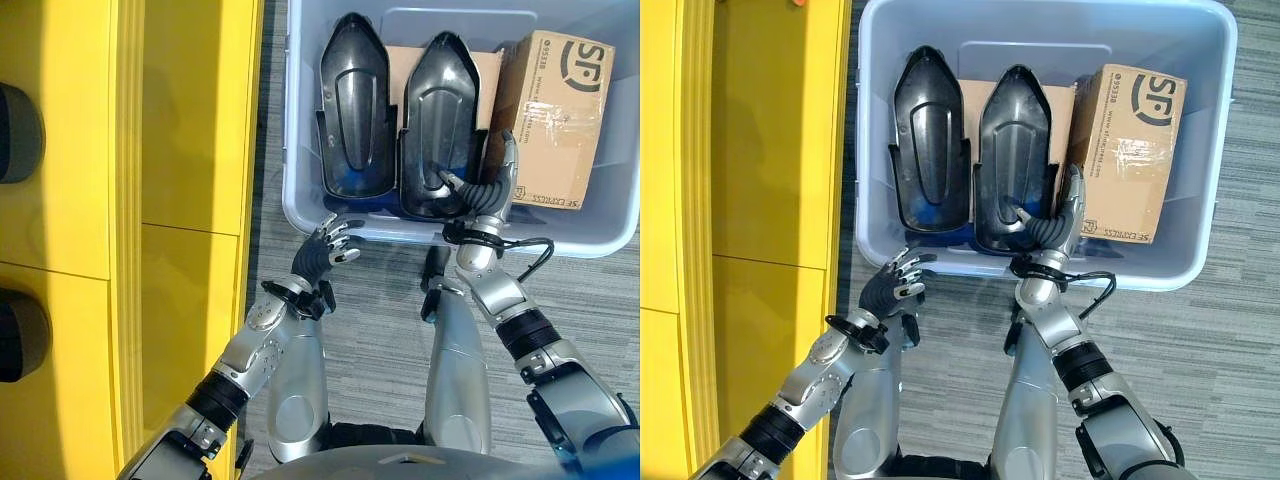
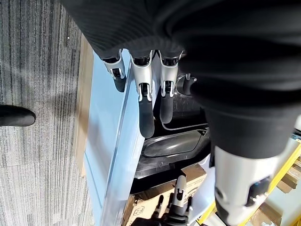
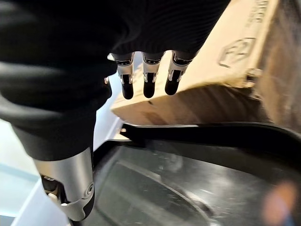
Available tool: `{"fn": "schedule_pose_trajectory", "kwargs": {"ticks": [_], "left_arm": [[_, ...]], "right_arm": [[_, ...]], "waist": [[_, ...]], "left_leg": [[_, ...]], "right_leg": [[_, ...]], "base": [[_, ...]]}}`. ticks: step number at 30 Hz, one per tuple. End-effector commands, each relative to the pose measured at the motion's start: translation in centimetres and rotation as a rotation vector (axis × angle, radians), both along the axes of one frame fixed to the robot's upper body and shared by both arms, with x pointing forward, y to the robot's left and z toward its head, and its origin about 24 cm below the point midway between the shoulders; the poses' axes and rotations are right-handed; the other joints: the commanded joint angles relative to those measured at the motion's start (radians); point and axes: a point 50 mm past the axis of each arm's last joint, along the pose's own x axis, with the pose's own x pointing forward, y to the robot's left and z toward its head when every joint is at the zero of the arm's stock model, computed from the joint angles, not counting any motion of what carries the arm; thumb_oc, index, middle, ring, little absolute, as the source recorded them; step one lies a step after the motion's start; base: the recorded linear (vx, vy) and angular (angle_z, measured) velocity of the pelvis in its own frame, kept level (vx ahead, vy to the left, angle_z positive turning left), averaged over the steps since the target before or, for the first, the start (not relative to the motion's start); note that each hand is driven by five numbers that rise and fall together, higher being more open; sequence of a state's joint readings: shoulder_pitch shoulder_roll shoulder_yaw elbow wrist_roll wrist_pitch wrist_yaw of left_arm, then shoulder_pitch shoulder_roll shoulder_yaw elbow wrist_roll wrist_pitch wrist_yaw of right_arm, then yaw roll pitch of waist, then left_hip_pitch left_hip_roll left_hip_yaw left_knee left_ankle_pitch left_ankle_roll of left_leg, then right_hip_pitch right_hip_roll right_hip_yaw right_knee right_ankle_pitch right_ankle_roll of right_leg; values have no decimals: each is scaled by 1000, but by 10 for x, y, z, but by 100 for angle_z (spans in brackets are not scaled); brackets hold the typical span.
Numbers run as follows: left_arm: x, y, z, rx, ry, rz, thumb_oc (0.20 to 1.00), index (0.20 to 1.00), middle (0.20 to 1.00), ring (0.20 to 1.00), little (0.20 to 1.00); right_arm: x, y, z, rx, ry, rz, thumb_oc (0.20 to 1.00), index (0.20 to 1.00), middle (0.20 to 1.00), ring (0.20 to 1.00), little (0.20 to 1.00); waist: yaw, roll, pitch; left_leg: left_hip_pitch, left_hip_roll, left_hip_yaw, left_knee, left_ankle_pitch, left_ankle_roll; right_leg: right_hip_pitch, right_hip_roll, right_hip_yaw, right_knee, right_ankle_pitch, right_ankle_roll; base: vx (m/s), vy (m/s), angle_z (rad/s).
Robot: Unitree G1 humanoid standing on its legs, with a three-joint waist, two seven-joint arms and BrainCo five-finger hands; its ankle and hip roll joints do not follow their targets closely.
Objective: Move parts from the plastic box to the shelf.
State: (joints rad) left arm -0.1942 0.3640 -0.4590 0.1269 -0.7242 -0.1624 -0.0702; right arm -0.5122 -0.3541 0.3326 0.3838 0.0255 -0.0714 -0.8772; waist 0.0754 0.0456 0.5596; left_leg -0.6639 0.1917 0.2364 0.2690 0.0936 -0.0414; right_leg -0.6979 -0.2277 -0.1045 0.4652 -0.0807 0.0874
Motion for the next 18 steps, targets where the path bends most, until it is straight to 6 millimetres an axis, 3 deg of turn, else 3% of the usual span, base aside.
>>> {"fn": "schedule_pose_trajectory", "kwargs": {"ticks": [1, 2, 13, 18], "left_arm": [[2, 2, 17, -7, -90, -14, 1000, 1000, 1000, 1000, 1000], [-1, 3, 11, -7, -63, -9, 1000, 1000, 1000, 1000, 1000], [3, 1, 11, -2, -61, -29, 1000, 1000, 1000, 1000, 1000], [5, 3, 12, 22, -70, -39, 1000, 1000, 1000, 1000, 1000]], "right_arm": [[-4, -3, 5, 61, -40, -6, 1000, 1000, 1000, 1000, 1000], [-5, -5, -4, 54, 9, -9, 1000, 1000, 1000, 1000, 1000], [4, -17, -21, 147, 122, -85, 1000, 1000, 1000, 1000, 1000], [9, -28, -40, 314, 265, -80, 1000, 1000, 1000, 1000, 1000]], "waist": [[23, 18, -40], [22, 19, -40], [26, 36, -40], [33, 51, -40]], "left_leg": [[-42, -53, -89, 26, -58, 4], [-27, -61, -96, 43, -89, -3], [-91, -71, -103, 77, -95, 4], [-136, -78, -110, 112, -103, 8]], "right_leg": [[-37, 34, -70, 66, 4, -9], [-23, 30, -60, 86, -24, 0], [-84, 33, -56, 123, -29, -5], [-128, 31, -50, 164, -43, -12]], "base": [[74, 18, 2], [76, 20, 1], [12, 4, 3], [5, 12, 0]]}}
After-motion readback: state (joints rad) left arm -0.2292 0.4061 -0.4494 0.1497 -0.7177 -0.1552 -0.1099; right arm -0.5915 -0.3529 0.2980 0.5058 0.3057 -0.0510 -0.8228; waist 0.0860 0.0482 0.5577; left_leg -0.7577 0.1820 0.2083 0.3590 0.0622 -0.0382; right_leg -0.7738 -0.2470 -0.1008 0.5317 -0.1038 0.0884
